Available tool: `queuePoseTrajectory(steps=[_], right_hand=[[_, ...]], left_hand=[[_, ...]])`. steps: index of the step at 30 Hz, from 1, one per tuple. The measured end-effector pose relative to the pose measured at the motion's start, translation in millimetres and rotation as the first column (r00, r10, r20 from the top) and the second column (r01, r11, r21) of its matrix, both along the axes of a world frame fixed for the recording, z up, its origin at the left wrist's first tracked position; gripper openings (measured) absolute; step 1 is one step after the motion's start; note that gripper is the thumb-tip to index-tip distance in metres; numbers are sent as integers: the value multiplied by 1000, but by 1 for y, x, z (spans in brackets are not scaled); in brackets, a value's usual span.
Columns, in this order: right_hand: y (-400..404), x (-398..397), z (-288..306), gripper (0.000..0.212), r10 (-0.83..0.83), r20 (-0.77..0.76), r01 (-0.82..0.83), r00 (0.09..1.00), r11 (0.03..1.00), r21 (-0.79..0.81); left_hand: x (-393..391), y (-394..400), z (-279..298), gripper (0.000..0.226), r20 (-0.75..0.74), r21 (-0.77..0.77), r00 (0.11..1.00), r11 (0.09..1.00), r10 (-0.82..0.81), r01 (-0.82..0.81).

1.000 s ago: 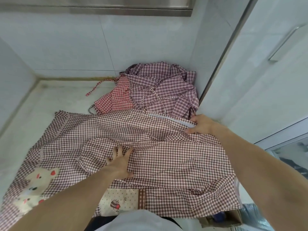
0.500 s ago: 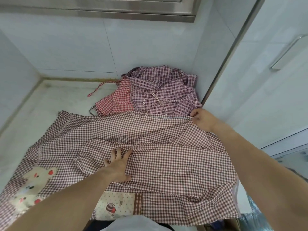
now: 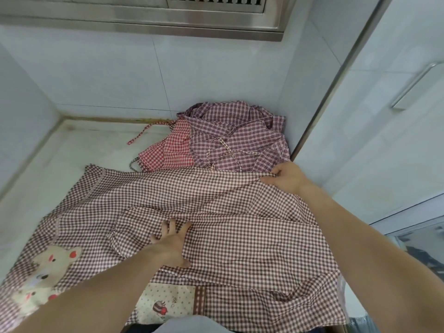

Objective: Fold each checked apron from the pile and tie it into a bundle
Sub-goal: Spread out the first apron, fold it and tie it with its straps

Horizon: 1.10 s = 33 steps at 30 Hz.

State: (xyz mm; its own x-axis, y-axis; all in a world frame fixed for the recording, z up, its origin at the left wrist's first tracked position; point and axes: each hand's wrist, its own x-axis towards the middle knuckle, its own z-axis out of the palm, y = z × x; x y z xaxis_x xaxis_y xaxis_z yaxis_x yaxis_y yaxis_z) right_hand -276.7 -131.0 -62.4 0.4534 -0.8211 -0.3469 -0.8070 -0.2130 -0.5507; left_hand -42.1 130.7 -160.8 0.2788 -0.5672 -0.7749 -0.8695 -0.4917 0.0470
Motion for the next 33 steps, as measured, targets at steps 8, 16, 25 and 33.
queuePoseTrajectory(steps=[8,16,25,33], right_hand=[[5,-7,2,34,-142,85,134,986,987,92],[17,7,-3,29,-185,121,198,975,974,-106],[80,11,-36,6,-146,246,245,958,862,-444],[190,-32,-62,60,331,-39,-334,943,938,-94]], left_hand=[[-1,-1,2,124,15,24,1000,1000,-17,16],[-1,-3,4,125,9,23,1000,999,-24,24],[0,10,-9,119,-16,-149,997,986,79,-80],[-2,6,-5,122,2,-155,996,984,93,-91]])
